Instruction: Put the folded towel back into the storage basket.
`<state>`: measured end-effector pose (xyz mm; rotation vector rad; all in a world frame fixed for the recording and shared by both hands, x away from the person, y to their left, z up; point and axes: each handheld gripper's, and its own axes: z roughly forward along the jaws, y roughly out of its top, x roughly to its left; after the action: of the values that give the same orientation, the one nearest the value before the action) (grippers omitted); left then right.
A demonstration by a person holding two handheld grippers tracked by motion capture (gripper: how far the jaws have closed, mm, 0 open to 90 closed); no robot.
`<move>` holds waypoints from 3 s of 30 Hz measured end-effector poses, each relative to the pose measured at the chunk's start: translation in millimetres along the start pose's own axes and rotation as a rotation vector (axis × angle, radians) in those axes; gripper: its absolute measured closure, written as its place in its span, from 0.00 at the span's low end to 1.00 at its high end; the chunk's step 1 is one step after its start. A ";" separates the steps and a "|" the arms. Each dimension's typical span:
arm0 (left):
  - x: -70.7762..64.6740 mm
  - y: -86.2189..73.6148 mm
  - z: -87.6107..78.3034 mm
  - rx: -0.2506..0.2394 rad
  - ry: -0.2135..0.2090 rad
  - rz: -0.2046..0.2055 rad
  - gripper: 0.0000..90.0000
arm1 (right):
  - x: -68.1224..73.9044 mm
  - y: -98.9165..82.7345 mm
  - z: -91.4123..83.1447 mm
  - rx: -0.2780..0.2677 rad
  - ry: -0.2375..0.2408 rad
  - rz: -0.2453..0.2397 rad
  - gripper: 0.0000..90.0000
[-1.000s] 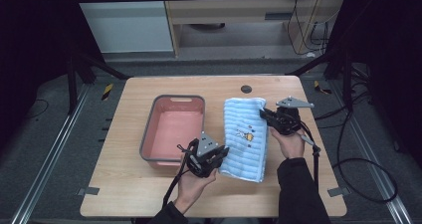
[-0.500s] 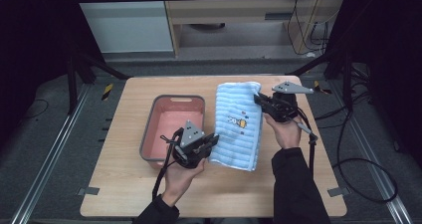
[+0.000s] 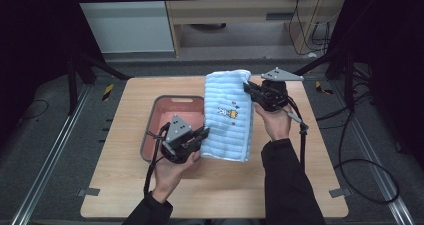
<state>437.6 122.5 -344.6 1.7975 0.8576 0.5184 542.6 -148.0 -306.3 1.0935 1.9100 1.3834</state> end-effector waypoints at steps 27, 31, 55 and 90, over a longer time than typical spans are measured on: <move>52.7 2.1 -47.0 -0.056 0.086 -0.051 0.94 | 49.5 31.6 50.2 -0.022 0.060 -0.031 0.92; 60.2 -1.2 -51.6 -0.056 0.096 -0.054 0.94 | 57.4 34.1 60.0 -0.016 0.074 -0.041 0.92; 108.9 -25.9 -55.3 -0.018 0.168 -0.111 0.94 | 83.1 23.8 118.4 -0.008 0.120 -0.044 0.92; 116.1 -66.2 -29.7 0.152 0.196 -0.093 0.94 | 91.1 -22.9 151.1 0.082 0.133 -0.061 0.92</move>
<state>472.1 242.9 -400.0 1.8546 1.1364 0.5891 607.7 2.9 -374.6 0.9948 2.0941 1.3856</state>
